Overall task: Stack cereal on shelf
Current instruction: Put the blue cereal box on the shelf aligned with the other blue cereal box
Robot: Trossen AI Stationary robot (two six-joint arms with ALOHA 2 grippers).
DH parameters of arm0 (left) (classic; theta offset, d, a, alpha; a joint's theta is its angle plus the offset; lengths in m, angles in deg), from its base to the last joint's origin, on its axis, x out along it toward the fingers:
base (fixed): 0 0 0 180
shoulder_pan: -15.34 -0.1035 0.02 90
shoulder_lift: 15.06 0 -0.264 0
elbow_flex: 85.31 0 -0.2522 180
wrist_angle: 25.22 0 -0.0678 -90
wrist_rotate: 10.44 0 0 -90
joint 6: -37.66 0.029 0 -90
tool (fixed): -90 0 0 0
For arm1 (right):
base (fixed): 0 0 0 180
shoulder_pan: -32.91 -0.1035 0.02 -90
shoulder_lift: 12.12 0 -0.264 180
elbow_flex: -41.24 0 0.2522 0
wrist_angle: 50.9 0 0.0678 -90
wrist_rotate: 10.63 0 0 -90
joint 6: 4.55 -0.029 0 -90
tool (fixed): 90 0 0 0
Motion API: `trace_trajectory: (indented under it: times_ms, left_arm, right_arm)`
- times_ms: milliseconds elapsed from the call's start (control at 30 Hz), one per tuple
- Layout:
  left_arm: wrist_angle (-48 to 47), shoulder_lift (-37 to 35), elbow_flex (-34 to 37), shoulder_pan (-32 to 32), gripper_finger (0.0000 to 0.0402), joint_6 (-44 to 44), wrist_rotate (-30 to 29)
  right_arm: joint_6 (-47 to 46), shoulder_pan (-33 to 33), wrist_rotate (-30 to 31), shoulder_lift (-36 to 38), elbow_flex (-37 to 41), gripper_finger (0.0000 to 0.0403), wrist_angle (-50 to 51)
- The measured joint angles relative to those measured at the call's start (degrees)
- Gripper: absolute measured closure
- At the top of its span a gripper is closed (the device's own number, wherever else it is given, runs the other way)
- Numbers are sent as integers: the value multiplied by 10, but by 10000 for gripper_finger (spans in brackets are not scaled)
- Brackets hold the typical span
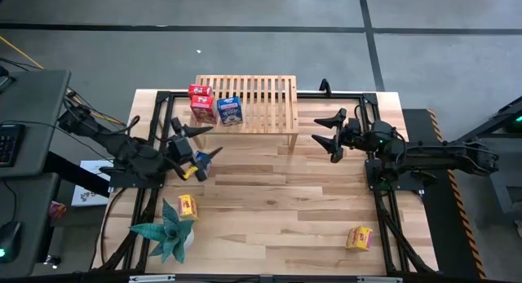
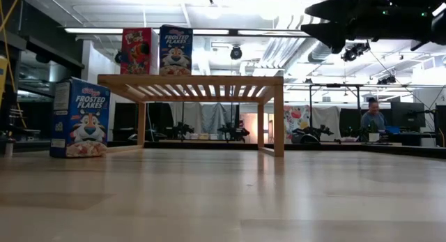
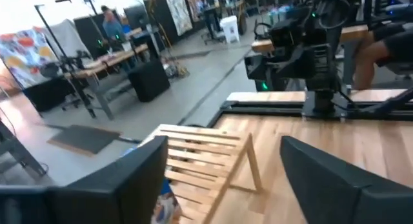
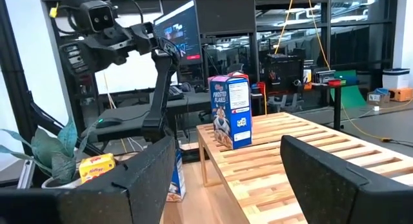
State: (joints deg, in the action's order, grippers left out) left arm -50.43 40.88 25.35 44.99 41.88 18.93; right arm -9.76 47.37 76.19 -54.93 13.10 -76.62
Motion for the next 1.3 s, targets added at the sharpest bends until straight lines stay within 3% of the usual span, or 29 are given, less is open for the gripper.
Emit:
trace_trajectory:
  times_ms: [100, 167, 333, 467, 600, 900, 1300]
  left_arm:
    - [-85, 27, -52, 0, 85, -94, 21]
    - [-191, 48, -102, -1, 82, -209, 54]
    - [-498, 119, -203, -36, 83, -542, 235]
    - [-628, 170, -197, -37, 84, -685, 302]
    - [-711, 205, -168, -33, 84, -771, 313]
    - [-717, 186, -91, -78, 84, -814, 338]
    - [-590, 131, -4, -198, 84, -714, 408]
  right_arm:
    - [-10, 0, 0, 0, 0, 128, 0]
    - [-19, 0, 0, 0, 0, 128, 0]
    - [-38, 0, 0, 0, 0, 128, 0]
    - [-40, 0, 0, 0, 0, 128, 3]
    - [-40, 0, 0, 0, 0, 128, 7]
    - [-40, 0, 0, 0, 0, 128, 11]
    - [-51, 0, 0, 0, 0, 128, 11]
